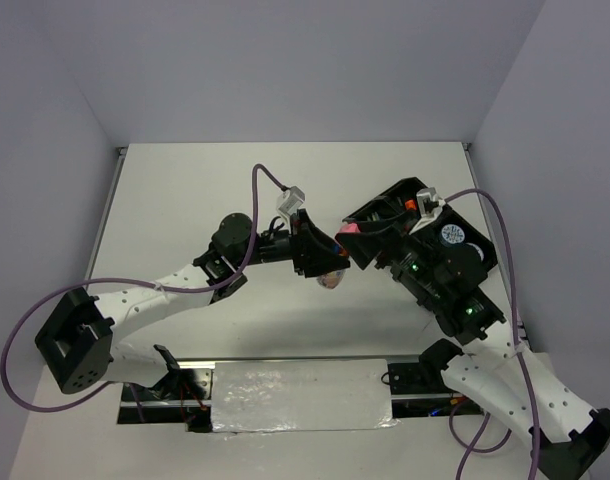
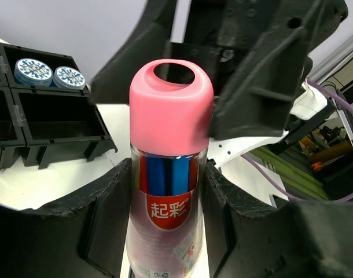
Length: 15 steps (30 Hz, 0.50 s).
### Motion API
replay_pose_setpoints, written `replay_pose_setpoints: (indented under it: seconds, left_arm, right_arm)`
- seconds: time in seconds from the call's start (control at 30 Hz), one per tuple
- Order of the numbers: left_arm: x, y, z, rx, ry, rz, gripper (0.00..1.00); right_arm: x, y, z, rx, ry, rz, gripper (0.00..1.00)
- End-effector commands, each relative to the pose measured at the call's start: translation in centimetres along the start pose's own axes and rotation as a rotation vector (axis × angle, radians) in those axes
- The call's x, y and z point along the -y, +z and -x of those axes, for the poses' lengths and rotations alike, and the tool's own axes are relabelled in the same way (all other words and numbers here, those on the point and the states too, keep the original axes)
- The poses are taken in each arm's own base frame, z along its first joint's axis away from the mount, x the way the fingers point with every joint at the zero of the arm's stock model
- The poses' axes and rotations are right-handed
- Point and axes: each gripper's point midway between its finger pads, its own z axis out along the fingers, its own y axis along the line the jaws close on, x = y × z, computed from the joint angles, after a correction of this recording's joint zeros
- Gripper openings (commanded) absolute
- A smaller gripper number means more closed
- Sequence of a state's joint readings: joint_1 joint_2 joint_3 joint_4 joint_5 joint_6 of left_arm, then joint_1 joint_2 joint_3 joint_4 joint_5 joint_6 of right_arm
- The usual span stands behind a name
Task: Sort the stationery into containers
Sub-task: Place the stationery in the storage box.
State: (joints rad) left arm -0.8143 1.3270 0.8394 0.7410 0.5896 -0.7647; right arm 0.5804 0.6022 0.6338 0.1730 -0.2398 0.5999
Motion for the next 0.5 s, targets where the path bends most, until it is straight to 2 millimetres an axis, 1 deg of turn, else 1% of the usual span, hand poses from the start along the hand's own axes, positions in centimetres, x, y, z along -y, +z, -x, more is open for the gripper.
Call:
replay_pose_setpoints:
  seconds: [0.0,0.07,0.13,0.17,0.2,0.23,0.27,0.3,0.33,0.37,0.4,0.43,0.47]
  left_arm:
    - [2.5,0.2,2.7,0.082,0.101,-0.088,0.0]
    - [2.4,0.3,3.0,0.094,0.1,-0.076,0.0]
    - [2.4,0.3,3.4,0.103,0.1,-0.069,0.0]
    - [2.2,0.4,3.5,0.105,0.097,-0.065,0.0]
    - [2.3,0.5,3.5,0.104,0.095,-0.068,0.0]
    - [2.3,0.6,3.5,0.101,0.092,-0.072,0.0]
    - [2.1,0.8,3.3,0.095,0.085,-0.069,0.0]
    - [2.0,0.9,3.5,0.097,0.084,-0.065,0.05]
    - [1.7,1.0,3.4,0.092,0.078,-0.053,0.13]
    - [1.2,1.1,3.0,0.079,0.065,-0.028,0.26]
    - [0.8,1.1,3.0,0.074,0.074,-0.005,0.55]
    - [0.0,1.1,3.2,0.078,0.075,0.04,0.78]
    - [-0.8,1.0,2.8,0.051,0.051,0.1,0.99]
  right_arm:
    - [-1.5,0.6,1.9,0.03,0.006,0.022,0.77]
    - [-1.0,1.0,1.1,0.009,0.015,0.009,0.77]
    - [-1.3,1.1,0.4,-0.006,0.031,0.028,0.73]
    - [-1.6,1.3,0.5,0.002,0.031,0.045,0.7]
    - [-1.7,1.3,0.1,-0.004,0.035,0.056,0.6]
    - [-1.9,1.3,0.0,-0.008,0.04,0.068,0.54]
    - [-2.1,1.4,0.0,-0.007,0.04,0.079,0.43]
    - [-2.2,1.5,0.1,-0.007,0.042,0.081,0.04]
    - [-2.1,1.5,0.2,-0.008,0.04,0.076,0.0]
    - [-2.2,1.4,0.3,-0.006,0.037,0.075,0.0]
    - [-2.0,1.4,0.3,-0.01,0.03,0.064,0.0]
    - [-1.7,1.3,0.5,-0.01,-0.009,0.043,0.0]
    - [-0.6,1.1,1.0,-0.019,-0.032,-0.035,0.0]
